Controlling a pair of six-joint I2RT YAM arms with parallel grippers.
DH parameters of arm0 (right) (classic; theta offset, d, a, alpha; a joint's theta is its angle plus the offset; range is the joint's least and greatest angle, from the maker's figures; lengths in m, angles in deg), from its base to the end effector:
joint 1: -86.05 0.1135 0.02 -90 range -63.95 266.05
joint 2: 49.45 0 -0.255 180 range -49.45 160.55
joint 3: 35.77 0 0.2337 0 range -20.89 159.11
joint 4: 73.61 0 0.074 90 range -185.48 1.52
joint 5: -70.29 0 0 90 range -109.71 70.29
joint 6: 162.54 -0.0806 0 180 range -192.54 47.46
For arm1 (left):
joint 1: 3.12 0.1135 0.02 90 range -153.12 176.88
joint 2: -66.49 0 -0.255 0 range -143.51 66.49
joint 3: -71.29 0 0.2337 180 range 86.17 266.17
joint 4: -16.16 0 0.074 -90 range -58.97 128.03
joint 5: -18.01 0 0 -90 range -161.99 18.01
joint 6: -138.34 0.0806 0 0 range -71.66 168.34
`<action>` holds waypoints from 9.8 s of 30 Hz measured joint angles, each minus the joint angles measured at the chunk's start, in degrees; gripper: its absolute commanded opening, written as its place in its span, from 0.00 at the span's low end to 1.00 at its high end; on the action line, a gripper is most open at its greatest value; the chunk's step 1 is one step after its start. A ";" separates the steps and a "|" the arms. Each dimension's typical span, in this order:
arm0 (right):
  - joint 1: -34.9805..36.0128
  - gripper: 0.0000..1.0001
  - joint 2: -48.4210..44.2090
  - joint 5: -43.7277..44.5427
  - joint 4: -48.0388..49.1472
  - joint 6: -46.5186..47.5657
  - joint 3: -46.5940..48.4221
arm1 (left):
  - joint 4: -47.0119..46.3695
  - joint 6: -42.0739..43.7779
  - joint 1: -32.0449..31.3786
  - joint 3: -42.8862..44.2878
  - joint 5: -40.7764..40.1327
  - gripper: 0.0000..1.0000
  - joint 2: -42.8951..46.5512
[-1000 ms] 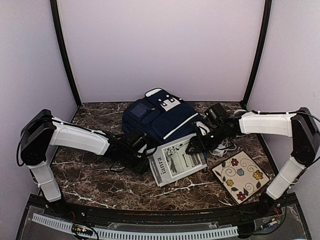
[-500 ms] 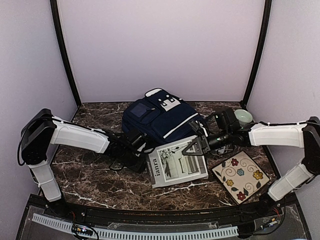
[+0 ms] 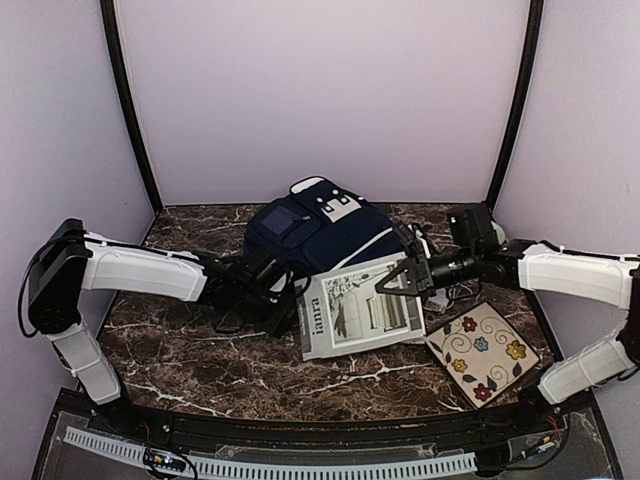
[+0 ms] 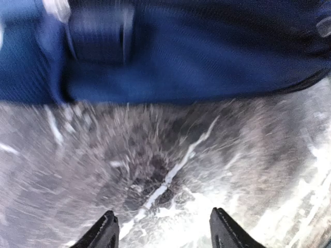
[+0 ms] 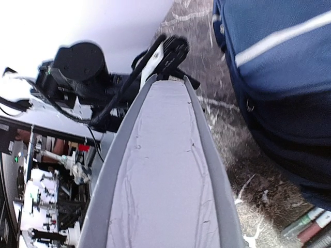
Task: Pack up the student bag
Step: Pick up the book from the student bag, then pick up the largest pocket of the bag from the student bag, then place the book in the largest pocket of the bag, then place the largest pocket of the bag in the student bag, then move the student bag to the center of the board, then pick up the largest pocket of the bag from the student bag, then zip the student bag into the largest pocket of the bag, then hold the largest pocket of the student bag, then unzip the largest pocket of the student bag.
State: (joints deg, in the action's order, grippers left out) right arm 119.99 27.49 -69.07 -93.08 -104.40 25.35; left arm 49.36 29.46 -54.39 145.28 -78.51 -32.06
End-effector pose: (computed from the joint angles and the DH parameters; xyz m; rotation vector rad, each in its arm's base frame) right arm 0.2068 0.2129 0.2251 -0.5935 2.3094 1.5469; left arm 0.2278 -0.2694 0.1382 0.6841 2.5091 -0.3106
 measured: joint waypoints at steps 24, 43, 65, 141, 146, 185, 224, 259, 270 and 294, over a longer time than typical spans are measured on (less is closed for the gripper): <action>-36.24 0.08 -19.10 4.83 -14.40 -5.09 1.68 | 2.82 47.06 -5.27 41.51 -4.79 0.88 -25.81; -36.41 0.05 -24.70 7.82 -22.64 -1.20 1.05 | -2.58 51.15 -6.34 44.04 -24.50 0.00 -26.14; -11.63 0.00 -6.56 18.38 34.18 -38.01 -12.87 | -0.52 39.17 -5.70 41.51 -20.11 0.00 -11.15; -10.36 0.54 23.32 30.58 -7.06 2.21 14.56 | -1.20 4.68 32.46 30.10 21.81 0.83 -17.75; -10.29 0.49 26.62 29.42 -9.31 2.60 18.69 | -6.71 3.10 33.07 25.11 26.29 0.14 -16.06; 22.18 0.34 -0.50 53.40 -1.31 1.42 3.15 | -12.50 -34.38 7.67 -31.10 0.81 0.00 45.79; 25.42 0.00 21.49 59.65 -0.76 1.92 16.11 | -10.47 -33.11 5.62 -29.14 -3.78 0.00 45.29; 9.77 0.00 5.33 39.65 -4.31 10.67 -0.09 | -30.73 49.81 -17.70 -2.99 -8.20 0.68 2.71; 9.77 0.00 5.31 38.80 -3.37 9.88 -0.31 | -52.63 79.10 -17.97 -0.92 -23.23 0.42 -12.79; 6.03 0.00 4.76 37.33 -12.68 20.50 7.76 | -46.31 68.96 -17.84 -13.35 -19.12 0.00 6.67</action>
State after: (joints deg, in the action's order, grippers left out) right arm 126.02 32.26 -31.74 -105.76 -83.90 33.11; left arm 3.05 98.42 -72.23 131.93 -97.64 -25.39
